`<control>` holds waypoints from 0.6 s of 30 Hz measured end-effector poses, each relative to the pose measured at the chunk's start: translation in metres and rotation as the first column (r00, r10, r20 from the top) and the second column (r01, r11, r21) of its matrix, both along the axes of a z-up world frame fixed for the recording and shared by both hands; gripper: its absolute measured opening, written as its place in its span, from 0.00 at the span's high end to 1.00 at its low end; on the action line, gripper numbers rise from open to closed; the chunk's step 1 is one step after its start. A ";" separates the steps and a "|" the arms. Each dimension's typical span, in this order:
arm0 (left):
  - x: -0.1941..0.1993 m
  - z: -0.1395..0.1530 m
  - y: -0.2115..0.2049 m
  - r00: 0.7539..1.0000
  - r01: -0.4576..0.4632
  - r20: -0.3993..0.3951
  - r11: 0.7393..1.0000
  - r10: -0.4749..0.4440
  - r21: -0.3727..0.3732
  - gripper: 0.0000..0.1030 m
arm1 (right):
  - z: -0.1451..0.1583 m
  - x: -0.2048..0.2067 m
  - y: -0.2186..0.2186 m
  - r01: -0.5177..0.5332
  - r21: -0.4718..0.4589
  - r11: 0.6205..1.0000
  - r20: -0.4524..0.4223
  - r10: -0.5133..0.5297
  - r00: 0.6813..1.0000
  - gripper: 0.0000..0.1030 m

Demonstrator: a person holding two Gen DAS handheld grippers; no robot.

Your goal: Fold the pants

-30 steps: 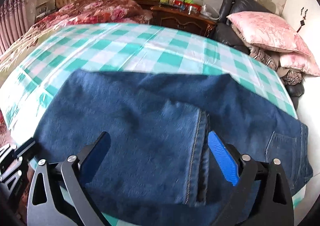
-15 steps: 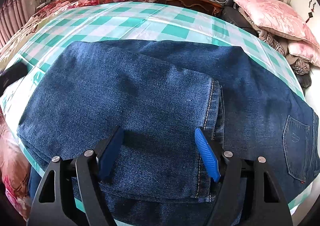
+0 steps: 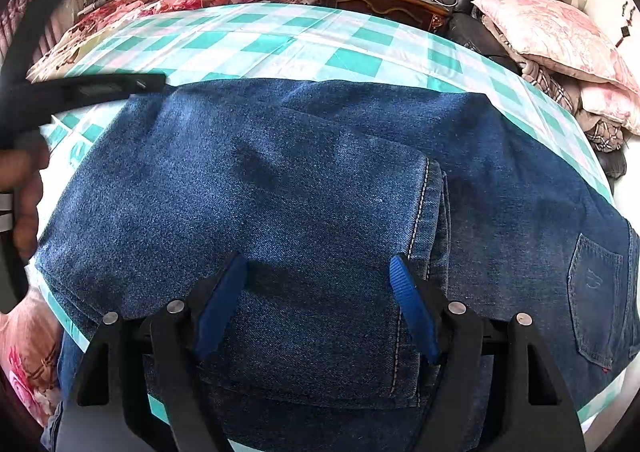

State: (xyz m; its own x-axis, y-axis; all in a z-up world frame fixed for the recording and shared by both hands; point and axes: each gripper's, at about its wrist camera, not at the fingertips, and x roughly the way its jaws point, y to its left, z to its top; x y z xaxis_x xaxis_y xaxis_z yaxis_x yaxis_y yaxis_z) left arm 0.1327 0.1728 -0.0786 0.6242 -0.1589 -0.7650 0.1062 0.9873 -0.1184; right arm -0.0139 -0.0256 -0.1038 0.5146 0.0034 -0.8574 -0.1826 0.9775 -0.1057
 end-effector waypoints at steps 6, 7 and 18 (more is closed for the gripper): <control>-0.075 0.007 0.021 0.995 -0.082 0.050 0.996 0.083 -0.026 0.67 | 0.028 0.017 0.006 -0.032 0.080 0.996 0.057 0.028 0.998 0.33; -0.085 0.005 0.023 0.994 -0.096 0.048 0.995 0.097 -0.024 0.68 | 0.030 0.022 0.009 -0.043 0.099 0.994 0.062 0.037 0.997 0.33; -0.150 -0.030 0.049 0.991 -0.137 -0.013 0.988 0.136 -0.068 0.62 | 0.003 0.052 -0.005 -0.009 0.009 1.000 0.027 0.009 1.000 0.45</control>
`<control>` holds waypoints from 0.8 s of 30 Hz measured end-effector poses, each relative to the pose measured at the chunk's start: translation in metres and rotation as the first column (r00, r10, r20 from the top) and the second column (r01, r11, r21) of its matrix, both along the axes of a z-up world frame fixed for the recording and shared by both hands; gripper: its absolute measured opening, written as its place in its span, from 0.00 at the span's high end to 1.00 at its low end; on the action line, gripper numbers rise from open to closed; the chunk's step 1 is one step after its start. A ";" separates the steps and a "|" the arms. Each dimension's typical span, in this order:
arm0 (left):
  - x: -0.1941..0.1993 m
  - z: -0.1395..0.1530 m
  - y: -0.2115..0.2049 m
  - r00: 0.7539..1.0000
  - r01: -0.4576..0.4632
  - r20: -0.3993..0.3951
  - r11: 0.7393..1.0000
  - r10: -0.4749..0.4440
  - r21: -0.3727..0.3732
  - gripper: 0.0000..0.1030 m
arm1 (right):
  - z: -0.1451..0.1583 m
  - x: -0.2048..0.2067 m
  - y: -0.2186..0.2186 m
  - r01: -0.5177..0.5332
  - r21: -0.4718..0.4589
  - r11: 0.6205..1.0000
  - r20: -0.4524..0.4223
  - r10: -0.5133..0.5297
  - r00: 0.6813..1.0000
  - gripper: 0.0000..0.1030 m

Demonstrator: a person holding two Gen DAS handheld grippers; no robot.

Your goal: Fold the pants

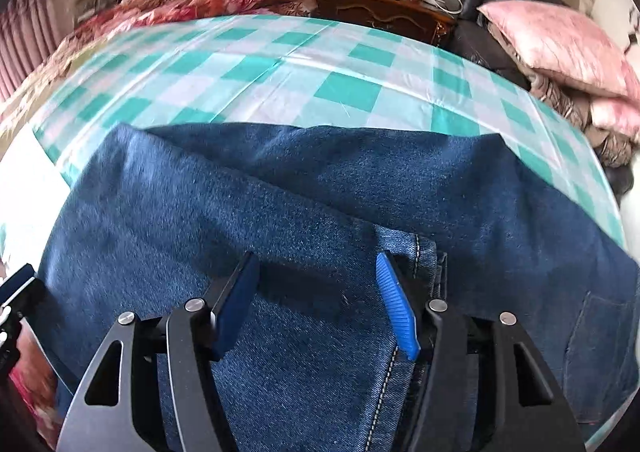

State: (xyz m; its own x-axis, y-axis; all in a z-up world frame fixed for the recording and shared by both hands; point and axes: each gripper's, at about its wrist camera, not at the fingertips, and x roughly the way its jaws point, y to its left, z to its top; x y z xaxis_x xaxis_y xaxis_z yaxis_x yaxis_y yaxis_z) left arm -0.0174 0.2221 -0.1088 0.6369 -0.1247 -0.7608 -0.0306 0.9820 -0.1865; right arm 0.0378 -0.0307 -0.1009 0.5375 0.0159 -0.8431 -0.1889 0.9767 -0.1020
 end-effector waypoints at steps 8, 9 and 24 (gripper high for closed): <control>-0.011 -0.001 0.003 1.000 -0.006 0.015 0.999 0.006 -0.039 0.61 | -0.003 -0.002 0.001 -0.001 -0.007 1.000 0.018 0.001 1.000 0.45; -0.011 -0.001 0.002 1.000 -0.003 0.016 0.999 0.004 -0.037 0.61 | -0.004 -0.001 0.002 0.000 -0.009 1.000 0.017 0.000 1.000 0.45; -0.014 -0.001 0.000 0.999 -0.008 0.039 0.999 0.009 -0.031 0.61 | 0.018 0.032 0.118 -0.177 0.061 0.982 -0.028 0.179 0.983 0.60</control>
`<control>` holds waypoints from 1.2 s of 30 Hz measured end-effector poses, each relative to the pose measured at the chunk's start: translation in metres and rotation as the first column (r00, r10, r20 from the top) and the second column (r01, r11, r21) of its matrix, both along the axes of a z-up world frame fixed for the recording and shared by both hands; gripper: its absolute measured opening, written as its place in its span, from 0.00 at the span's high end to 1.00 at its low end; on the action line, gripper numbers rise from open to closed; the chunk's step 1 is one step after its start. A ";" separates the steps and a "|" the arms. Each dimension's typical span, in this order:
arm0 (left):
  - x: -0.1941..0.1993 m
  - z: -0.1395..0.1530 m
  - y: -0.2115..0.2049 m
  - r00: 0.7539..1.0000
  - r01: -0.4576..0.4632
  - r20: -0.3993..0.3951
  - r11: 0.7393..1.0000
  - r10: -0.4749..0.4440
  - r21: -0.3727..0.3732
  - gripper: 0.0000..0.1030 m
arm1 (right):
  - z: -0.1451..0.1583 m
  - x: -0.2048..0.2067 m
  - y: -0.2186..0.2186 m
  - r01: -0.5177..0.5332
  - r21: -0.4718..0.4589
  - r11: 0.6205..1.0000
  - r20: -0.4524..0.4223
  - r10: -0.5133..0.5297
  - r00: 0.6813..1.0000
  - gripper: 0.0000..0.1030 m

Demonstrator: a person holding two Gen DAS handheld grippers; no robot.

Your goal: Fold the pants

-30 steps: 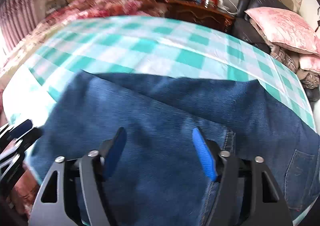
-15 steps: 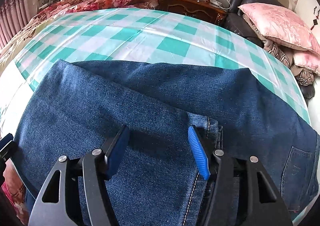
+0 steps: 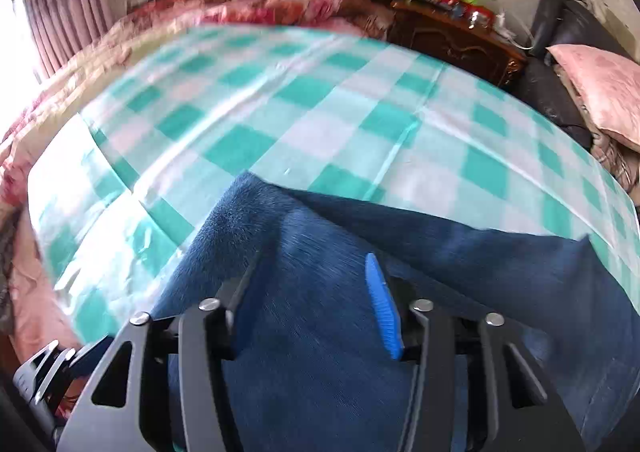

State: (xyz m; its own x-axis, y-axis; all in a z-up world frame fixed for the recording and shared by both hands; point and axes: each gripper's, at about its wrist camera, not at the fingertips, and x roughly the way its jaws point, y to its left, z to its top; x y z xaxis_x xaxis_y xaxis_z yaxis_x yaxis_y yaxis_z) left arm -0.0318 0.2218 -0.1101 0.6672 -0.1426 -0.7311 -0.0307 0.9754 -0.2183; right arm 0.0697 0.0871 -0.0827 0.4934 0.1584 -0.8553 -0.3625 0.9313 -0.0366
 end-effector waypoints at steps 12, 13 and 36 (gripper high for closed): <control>-0.014 -0.002 -0.001 1.000 0.022 0.021 0.999 -0.021 -0.048 0.65 | -0.027 0.008 0.006 0.017 -0.011 1.000 0.059 -0.016 0.998 0.56; -0.014 -0.002 -0.002 0.999 0.024 0.024 0.999 -0.023 -0.043 0.65 | -0.027 0.007 0.006 0.021 -0.015 1.000 0.068 -0.020 0.997 0.55; -0.017 -0.002 -0.001 1.000 0.016 0.021 0.996 -0.014 -0.085 0.73 | -0.030 -0.014 -0.011 0.124 -0.040 0.991 0.119 -0.119 0.986 0.20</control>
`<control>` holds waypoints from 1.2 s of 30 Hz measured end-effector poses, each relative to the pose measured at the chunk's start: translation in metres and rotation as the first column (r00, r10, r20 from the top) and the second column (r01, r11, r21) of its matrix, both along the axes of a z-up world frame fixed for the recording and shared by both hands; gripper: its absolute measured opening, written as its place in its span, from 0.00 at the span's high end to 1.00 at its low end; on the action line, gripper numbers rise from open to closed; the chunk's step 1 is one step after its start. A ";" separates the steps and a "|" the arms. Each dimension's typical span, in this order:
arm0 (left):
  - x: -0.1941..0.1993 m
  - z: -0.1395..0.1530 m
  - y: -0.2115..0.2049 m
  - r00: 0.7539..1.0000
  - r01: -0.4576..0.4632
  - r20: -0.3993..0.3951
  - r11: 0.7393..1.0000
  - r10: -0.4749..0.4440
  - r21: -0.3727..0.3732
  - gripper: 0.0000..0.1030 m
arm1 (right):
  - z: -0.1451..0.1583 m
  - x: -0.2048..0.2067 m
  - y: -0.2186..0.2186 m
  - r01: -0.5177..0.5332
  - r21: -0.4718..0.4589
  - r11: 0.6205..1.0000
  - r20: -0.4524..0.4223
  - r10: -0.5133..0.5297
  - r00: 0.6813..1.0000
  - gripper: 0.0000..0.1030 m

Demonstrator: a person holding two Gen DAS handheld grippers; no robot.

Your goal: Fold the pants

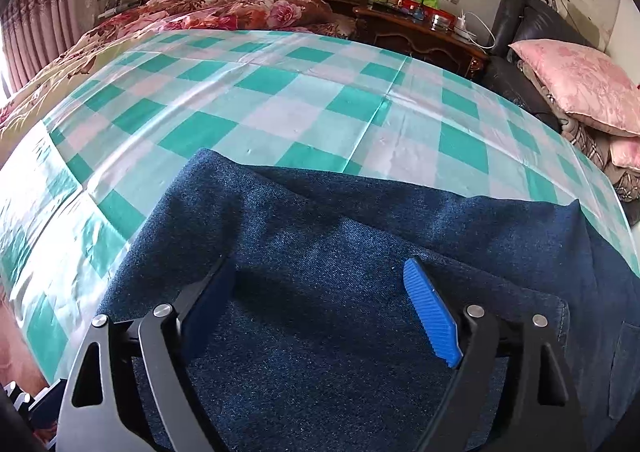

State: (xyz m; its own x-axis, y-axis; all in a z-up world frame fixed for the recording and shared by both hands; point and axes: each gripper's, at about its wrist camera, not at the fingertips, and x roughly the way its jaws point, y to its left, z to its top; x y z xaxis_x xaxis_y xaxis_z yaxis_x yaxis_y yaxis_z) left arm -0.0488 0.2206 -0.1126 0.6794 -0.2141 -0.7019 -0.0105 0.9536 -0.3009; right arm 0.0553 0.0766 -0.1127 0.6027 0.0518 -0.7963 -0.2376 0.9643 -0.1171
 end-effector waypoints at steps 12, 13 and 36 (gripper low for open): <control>-0.001 0.001 -0.005 1.000 0.017 -0.007 1.000 -0.017 0.026 0.76 | 0.012 -0.015 -0.034 0.061 -0.017 0.998 -0.007 -0.061 0.998 0.19; -0.001 0.001 -0.005 1.000 0.017 -0.007 0.999 -0.017 0.027 0.76 | 0.014 -0.018 -0.046 0.085 -0.027 0.996 -0.002 -0.085 0.996 0.19; 0.010 0.007 -0.011 0.998 -0.026 -0.055 0.999 0.028 0.046 0.70 | 0.004 -0.040 -0.149 0.190 0.019 0.982 -0.061 -0.188 0.980 0.15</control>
State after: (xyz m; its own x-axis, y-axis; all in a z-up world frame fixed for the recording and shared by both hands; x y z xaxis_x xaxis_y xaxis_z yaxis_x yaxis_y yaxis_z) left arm -0.0387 0.2093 -0.1056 0.6440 -0.1636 -0.7473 -0.0520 0.9653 -0.2561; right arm 0.0148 -0.0726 -0.1083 0.5554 -0.0388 -0.8307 -0.0566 0.9948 -0.0843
